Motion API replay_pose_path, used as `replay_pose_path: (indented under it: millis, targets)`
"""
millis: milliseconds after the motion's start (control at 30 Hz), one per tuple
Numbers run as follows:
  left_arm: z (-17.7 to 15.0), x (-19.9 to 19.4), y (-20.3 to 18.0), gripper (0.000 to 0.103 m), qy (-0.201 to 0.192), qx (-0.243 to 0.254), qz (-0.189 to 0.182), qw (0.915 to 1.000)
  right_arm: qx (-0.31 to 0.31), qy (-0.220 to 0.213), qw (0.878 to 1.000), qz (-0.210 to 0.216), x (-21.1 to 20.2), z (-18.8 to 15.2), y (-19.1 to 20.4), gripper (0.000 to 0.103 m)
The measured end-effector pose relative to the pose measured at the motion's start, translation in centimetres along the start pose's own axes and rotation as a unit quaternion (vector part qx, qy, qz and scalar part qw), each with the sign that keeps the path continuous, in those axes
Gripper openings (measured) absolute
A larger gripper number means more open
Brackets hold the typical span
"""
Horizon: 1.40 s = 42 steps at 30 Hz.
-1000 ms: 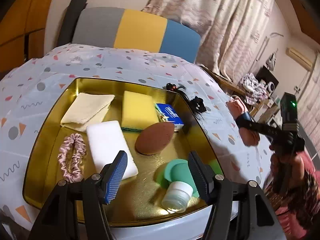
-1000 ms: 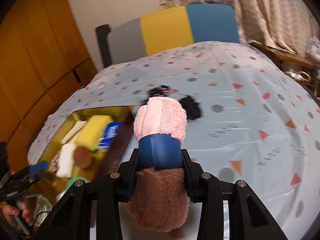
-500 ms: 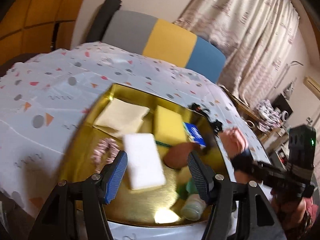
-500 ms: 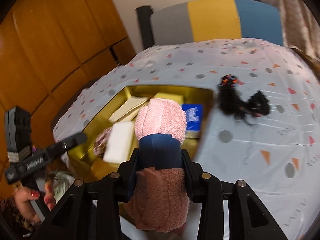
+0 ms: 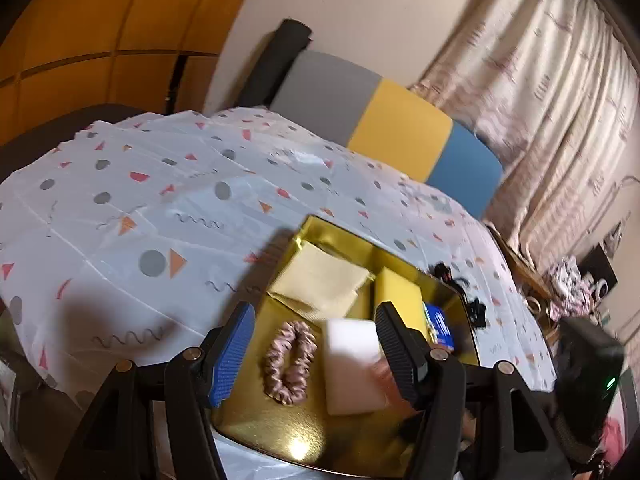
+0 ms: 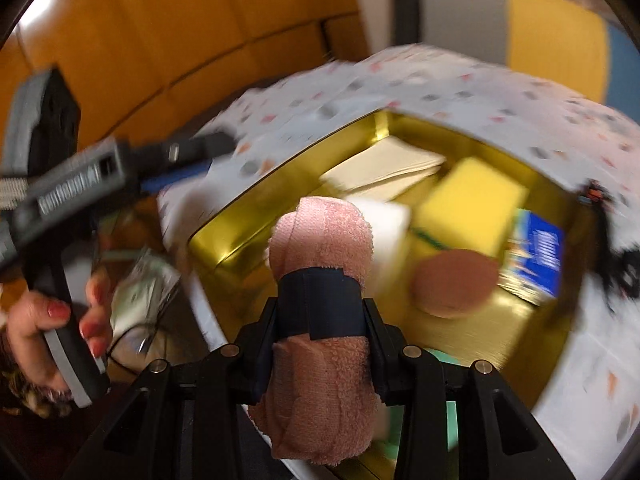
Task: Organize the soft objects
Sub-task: 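Lower the pink rolled towel into the gold tray and open the right tool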
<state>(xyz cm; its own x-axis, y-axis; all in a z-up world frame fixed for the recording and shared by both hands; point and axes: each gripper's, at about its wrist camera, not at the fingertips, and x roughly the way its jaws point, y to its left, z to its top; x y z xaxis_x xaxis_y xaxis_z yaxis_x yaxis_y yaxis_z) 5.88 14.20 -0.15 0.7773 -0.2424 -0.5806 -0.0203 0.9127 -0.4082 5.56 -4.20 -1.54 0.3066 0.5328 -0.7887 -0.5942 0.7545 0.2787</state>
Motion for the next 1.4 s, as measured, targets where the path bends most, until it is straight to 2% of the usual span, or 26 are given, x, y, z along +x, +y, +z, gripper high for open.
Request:
replay_pose_path:
  millis: [133, 233, 367, 433, 500, 567, 700, 833, 967, 1200, 1400]
  targets:
    - [0.4, -0.4, 0.5, 0.064, -0.009, -0.009, 0.004, 0.9999, -0.04, 0.053, 0.997, 0.035, 2.7, 1.3, 1.2, 0.041]
    - [0.5, -0.4, 0.6, 0.064, -0.006, -0.011, 0.005, 0.9999, -0.035, 0.08, 0.995, 0.047, 4.5, 2.3, 1.0, 0.041]
    - [0.4, -0.3, 0.5, 0.064, -0.003, -0.011, 0.004, 0.9999, -0.032, 0.091, 0.994, 0.042, 5.7, 3.1, 0.6, 0.044]
    - [0.4, -0.3, 0.5, 0.064, -0.004, -0.013, 0.004, 0.9999, -0.03, 0.077, 0.996, 0.041, 5.1, 3.2, 0.7, 0.047]
    - [0.4, -0.3, 0.6, 0.064, -0.005, -0.015, 0.004, 0.9999, -0.012, 0.048, 0.997, 0.055, 3.6, 3.0, 0.3, 0.056]
    - [0.3, -0.3, 0.6, 0.064, -0.004, -0.017, 0.004, 0.9998, 0.009, 0.014, 0.999, 0.047, 2.0, 2.8, -0.4, 0.06]
    - [-0.1, 0.1, 0.2, 0.064, 0.006, -0.013, -0.006, 0.9999, 0.037, -0.034, 0.999, 0.015, -1.2, 1.8, -2.1, 0.06]
    - [-0.9, 0.7, -1.1, 0.064, 0.027, 0.006, -0.029, 0.9992, 0.088, -0.08, 0.993, -0.011, -4.0, 0.5, -4.1, 0.061]
    - [-2.2, 1.3, -3.4, 0.064, 0.05, 0.05, -0.058, 0.9958, 0.145, -0.116, 0.982, -0.036, -6.5, -1.0, -6.7, 0.066]
    - [-4.7, 1.5, -7.1, 0.064, 0.082, 0.105, -0.113, 0.9847, 0.196, -0.11, 0.97, -0.09, -8.3, -4.4, -10.9, 0.067]
    - [-6.1, 1.6, -9.1, 0.064, 0.103, 0.115, -0.131, 0.9793, 0.23, -0.092, 0.957, -0.15, -9.4, -7.3, -15.6, 0.067]
